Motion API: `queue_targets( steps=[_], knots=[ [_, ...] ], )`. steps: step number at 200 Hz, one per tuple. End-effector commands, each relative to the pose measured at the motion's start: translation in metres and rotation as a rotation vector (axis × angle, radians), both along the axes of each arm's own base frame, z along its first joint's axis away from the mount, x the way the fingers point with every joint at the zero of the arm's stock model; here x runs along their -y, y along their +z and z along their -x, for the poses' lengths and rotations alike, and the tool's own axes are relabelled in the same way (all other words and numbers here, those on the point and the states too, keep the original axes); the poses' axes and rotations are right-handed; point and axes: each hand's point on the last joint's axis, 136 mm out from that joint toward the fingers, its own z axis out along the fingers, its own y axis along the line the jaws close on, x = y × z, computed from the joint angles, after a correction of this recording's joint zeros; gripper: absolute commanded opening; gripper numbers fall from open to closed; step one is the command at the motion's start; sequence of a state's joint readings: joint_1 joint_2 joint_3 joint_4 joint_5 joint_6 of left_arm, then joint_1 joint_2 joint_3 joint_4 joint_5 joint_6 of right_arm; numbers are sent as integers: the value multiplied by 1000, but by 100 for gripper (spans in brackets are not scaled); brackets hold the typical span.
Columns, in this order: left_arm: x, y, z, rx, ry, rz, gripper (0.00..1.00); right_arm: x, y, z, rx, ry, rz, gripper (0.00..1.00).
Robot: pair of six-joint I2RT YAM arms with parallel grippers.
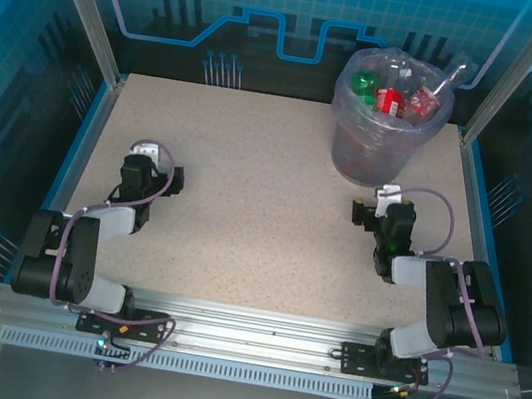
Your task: Put the plastic bottles in the bin
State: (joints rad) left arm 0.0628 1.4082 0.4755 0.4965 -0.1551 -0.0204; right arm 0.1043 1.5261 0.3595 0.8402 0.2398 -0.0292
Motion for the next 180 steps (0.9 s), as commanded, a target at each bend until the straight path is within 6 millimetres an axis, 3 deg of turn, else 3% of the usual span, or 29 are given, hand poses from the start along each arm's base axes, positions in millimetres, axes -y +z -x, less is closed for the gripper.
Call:
queue_targets(
  steps=[1,21,58,107,180],
  knots=[
    [11,20,-2,96,-73,15,99,-8,25,-9,128,41,-53,100],
    [22,28,-2,173,-113,66,99,-8,24,-8,122,45,-53,100],
    [19,26,-8,153,-90,79,99,-4,25,-8,127,25,-59,100],
    [34,11,-23,132,-163,84,99,-1,25,-7,134,19,-74,100],
    [44,3,-16,168,-180,29,99,5,22,-12,96,-28,-65,100]
  ],
)
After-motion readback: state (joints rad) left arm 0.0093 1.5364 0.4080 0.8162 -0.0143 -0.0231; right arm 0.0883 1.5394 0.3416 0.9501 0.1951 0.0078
